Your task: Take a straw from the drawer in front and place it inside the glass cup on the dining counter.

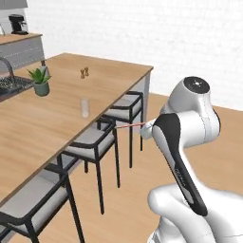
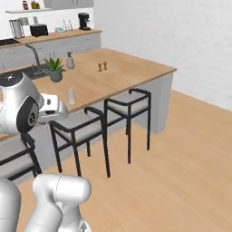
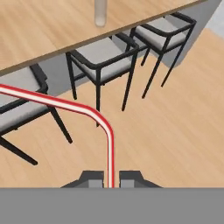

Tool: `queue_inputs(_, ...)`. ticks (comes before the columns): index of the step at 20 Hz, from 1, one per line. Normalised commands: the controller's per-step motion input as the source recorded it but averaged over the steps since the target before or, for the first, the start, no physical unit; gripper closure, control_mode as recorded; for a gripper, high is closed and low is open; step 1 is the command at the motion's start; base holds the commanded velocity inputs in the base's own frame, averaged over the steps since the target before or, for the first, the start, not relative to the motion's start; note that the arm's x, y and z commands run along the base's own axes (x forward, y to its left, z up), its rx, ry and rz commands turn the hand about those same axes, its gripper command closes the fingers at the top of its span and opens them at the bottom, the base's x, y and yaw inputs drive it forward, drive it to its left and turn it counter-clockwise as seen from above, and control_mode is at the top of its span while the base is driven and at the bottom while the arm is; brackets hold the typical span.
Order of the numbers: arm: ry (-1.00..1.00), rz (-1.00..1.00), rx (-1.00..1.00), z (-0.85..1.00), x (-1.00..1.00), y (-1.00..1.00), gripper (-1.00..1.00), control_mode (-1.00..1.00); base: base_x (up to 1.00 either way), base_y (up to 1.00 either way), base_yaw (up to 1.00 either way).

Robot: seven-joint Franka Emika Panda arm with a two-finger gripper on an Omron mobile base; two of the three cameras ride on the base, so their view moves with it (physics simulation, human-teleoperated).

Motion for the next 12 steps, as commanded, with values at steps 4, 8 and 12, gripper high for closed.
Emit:
queue_inputs(4,0.0,0.0,0.0,0.0,0.0,0.0,1.0,1.0,0.51,-0.65,0.51)
queue_inputs(8,0.0,0.0,0.0,0.0,0.0,0.0,1.0,1.0,0.49,-0.65,0.5)
queue_inputs(12,0.0,0.0,0.0,0.0,0.0,0.0,1.0,1.0,0.46,-0.66,0.54)
